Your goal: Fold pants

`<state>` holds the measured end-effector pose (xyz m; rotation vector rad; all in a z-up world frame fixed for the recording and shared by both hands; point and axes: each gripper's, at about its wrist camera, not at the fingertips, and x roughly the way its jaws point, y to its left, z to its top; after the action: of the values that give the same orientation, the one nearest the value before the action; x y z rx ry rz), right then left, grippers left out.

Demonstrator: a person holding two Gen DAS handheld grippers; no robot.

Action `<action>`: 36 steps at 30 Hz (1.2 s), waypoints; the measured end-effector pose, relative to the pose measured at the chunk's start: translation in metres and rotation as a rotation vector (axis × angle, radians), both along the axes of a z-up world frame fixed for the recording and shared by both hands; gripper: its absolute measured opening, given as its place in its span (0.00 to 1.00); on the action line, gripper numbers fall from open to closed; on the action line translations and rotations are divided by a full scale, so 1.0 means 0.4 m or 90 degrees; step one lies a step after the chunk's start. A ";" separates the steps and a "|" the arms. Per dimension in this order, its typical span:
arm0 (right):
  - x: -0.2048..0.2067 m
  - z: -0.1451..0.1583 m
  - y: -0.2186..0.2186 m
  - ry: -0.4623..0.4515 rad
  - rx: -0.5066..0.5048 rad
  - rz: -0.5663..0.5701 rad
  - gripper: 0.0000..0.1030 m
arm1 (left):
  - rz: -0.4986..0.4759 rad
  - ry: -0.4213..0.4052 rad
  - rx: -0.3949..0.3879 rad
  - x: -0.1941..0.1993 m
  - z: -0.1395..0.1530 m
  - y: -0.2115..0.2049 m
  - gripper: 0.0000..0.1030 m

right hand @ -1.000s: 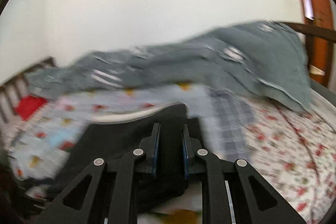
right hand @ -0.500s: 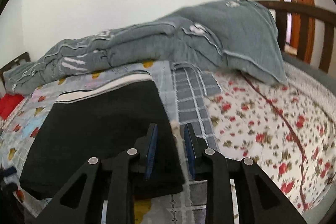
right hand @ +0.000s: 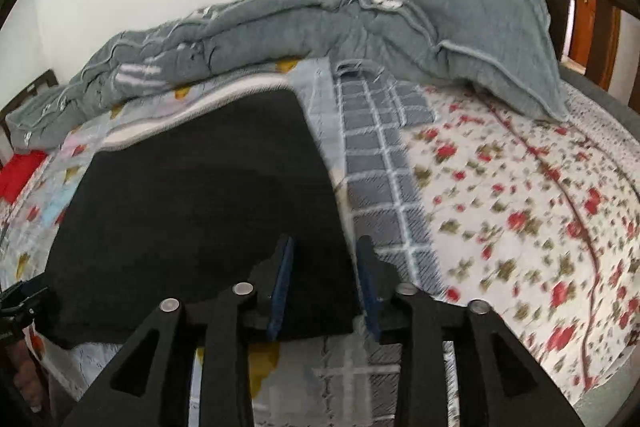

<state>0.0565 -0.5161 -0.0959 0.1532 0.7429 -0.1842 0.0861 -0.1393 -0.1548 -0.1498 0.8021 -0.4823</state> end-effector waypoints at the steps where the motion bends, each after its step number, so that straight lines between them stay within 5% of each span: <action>1: 0.007 0.004 -0.004 -0.002 0.005 0.000 0.39 | 0.002 0.001 0.000 0.014 0.004 0.000 0.74; 10: 0.118 -0.031 -0.008 0.017 0.064 0.000 0.45 | -0.015 0.088 -0.073 0.173 -0.040 -0.005 0.68; 13: 0.131 -0.043 -0.010 0.019 0.088 -0.013 0.44 | -0.026 0.109 -0.107 0.202 -0.053 -0.007 0.50; 17: 0.131 -0.038 0.007 0.020 0.088 0.000 0.26 | -0.029 0.130 -0.134 0.222 -0.056 -0.017 0.22; 20: 0.118 -0.017 0.059 0.022 0.061 0.008 0.17 | -0.024 0.106 -0.131 0.214 -0.032 0.013 0.13; 28: 0.076 -0.015 0.251 0.011 0.122 0.109 0.14 | 0.033 0.101 -0.144 0.228 -0.006 0.255 0.12; 32: 0.058 -0.044 0.393 0.005 0.132 0.161 0.16 | 0.070 0.100 -0.084 0.196 -0.001 0.383 0.14; 36: 0.053 -0.047 0.470 -0.001 0.093 0.140 0.19 | 0.090 0.108 -0.014 0.159 -0.010 0.435 0.28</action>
<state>0.0776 -0.3281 -0.1146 0.2098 0.7654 0.0796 0.1495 0.0348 -0.1587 -0.2689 0.9447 -0.3488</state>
